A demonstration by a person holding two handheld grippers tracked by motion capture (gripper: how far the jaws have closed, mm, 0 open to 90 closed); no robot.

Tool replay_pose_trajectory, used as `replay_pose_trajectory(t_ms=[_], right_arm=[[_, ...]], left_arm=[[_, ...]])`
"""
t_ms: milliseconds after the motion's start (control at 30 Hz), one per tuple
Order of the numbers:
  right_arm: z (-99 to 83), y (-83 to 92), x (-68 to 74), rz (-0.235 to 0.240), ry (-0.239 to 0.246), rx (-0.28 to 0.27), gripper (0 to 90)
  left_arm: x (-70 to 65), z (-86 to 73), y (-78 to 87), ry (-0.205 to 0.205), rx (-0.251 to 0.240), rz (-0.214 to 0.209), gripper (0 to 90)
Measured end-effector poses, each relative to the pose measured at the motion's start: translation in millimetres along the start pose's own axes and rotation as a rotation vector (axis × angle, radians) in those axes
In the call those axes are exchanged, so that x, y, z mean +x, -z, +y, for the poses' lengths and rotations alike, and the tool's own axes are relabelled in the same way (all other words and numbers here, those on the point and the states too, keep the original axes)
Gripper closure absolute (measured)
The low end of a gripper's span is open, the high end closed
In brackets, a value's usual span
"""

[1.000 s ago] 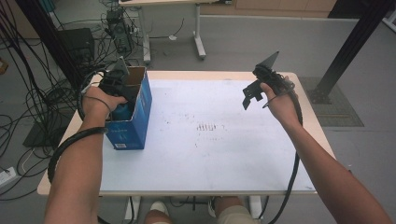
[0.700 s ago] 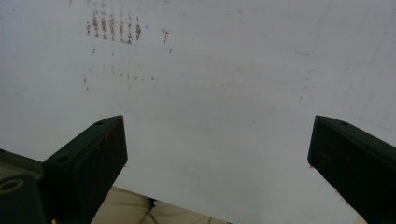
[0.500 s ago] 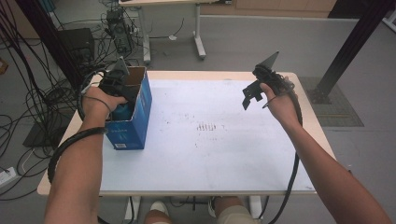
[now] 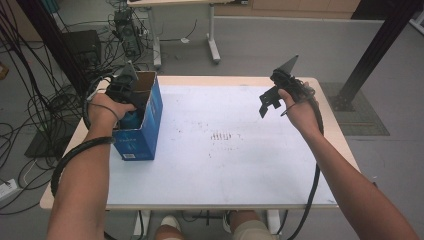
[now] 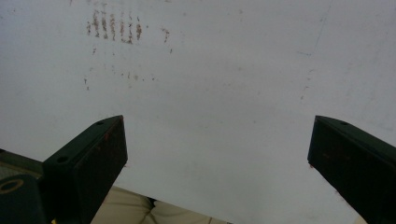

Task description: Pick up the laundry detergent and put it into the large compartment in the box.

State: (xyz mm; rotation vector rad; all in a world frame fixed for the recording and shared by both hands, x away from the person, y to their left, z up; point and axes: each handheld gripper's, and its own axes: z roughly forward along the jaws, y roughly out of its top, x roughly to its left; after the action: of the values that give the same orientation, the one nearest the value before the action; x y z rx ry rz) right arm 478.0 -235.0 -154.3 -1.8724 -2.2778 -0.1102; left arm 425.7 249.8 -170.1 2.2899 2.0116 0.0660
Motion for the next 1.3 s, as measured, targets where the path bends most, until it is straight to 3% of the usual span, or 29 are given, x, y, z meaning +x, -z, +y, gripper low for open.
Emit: replay_pose_trajectory(t_ms=[767,1300], right_arm=[[0.1,-1.1,-0.3,0.001,0.003,-0.001,4.5],[-0.2,0.0,1.3,0.003,0.006,-0.002,4.5]], left_arm=[[-1.9,-0.2,1.1,0.000,0.000,0.005,35.2],[-6.3,-2.7,12.5,-0.002,-0.013,0.018,30.9]])
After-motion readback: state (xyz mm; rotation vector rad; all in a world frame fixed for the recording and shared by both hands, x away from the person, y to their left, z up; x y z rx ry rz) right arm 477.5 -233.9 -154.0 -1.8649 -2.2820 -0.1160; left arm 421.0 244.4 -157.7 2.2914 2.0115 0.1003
